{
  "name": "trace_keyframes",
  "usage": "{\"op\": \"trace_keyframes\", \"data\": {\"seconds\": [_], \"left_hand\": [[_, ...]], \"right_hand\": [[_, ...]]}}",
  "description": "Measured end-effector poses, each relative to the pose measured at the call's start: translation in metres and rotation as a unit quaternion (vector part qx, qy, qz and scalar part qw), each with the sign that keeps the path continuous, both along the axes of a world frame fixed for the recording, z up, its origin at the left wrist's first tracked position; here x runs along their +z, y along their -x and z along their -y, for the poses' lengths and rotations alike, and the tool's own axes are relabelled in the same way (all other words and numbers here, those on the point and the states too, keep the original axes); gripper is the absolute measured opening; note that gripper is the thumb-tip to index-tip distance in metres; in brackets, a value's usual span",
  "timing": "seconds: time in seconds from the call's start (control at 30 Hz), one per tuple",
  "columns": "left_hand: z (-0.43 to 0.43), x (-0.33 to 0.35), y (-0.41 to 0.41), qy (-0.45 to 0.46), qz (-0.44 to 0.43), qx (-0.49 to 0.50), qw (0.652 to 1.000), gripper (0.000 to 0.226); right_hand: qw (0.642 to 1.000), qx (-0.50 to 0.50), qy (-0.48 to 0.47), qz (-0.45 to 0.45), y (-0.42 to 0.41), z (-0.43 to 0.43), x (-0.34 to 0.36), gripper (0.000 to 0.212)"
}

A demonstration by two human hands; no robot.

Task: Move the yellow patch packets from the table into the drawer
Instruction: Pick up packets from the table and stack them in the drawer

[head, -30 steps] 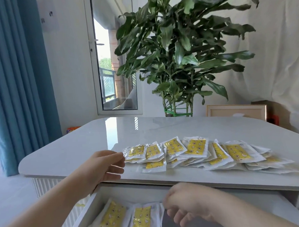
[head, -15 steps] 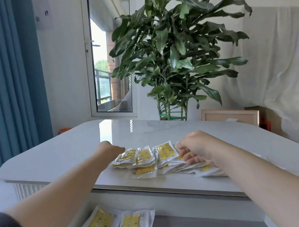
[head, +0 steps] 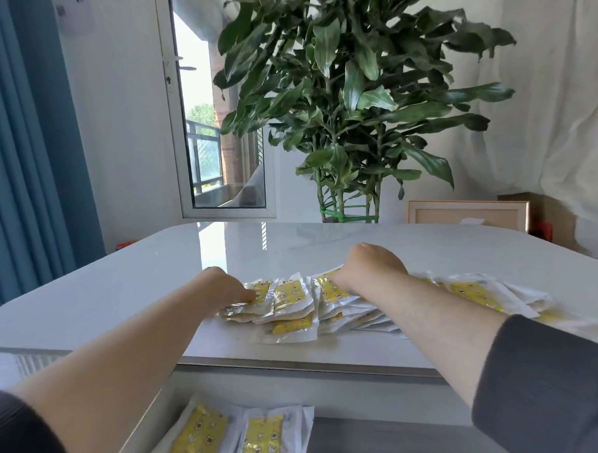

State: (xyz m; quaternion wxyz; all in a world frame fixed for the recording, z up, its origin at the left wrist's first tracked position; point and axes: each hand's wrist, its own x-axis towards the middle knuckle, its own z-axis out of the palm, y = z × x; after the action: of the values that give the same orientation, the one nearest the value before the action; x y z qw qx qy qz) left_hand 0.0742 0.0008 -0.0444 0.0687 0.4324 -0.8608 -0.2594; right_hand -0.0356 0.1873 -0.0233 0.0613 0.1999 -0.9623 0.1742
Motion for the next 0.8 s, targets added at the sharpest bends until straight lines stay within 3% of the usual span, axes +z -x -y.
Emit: {"op": "trace_keyframes", "data": {"seconds": [0.23,0.5,0.67,0.8], "left_hand": [[0.0,0.006,0.0,-0.057,0.028,0.028,0.998,0.069],[0.012,0.005,-0.006,-0.139,-0.013,0.009,0.99,0.056],[0.02,0.005,-0.01,-0.185,-0.02,0.026,0.982,0.033],[0.029,0.002,-0.013,-0.226,-0.047,0.052,0.972,0.028]], "right_hand": [[0.998,-0.007,-0.056,-0.016,0.003,0.015,-0.007,0.037],[0.995,-0.047,-0.041,0.071,0.005,0.022,-0.001,0.042],[0.993,-0.055,0.028,0.102,0.012,0.019,0.001,0.031],[0.972,-0.015,0.185,0.142,0.021,0.007,0.0,0.029]]}}
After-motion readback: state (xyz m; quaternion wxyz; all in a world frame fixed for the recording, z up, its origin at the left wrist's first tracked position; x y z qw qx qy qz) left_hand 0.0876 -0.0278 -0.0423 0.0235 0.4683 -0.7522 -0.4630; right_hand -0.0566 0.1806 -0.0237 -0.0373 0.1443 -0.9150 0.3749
